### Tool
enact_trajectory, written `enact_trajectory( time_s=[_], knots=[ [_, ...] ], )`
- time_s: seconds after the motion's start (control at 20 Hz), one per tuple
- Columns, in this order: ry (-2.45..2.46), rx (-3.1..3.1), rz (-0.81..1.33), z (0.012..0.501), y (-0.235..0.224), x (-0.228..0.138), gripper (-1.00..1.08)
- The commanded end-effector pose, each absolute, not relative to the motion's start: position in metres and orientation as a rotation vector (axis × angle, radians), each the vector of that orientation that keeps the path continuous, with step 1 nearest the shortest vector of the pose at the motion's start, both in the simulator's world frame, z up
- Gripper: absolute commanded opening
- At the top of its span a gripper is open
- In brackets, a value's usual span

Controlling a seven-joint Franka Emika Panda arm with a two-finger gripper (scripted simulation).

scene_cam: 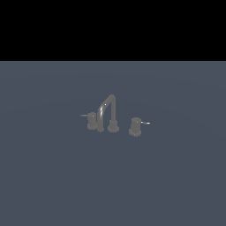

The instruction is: Turn on the faucet by rotating a designated handle.

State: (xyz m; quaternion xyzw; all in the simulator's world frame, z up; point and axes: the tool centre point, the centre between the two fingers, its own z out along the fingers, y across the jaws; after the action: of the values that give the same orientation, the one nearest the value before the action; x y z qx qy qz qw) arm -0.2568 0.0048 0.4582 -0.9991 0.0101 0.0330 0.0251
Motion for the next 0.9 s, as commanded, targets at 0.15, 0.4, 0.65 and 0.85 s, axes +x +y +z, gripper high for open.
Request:
enact_trajectory(
  time_s=[0.15, 0.4, 0.65, 0.85],
  knots=[
    [0.040, -3.091, 0.101, 0.458, 0.001, -0.255, -1.00],
    [0.078, -3.099, 0.097, 0.457, -0.013, -0.250, -1.00],
    [0.081, -3.099, 0.097, 0.457, -0.013, -0.250, -1.00],
    [0.105, -3.094, 0.097, 0.455, -0.014, -0.245, -1.00]
  ],
)
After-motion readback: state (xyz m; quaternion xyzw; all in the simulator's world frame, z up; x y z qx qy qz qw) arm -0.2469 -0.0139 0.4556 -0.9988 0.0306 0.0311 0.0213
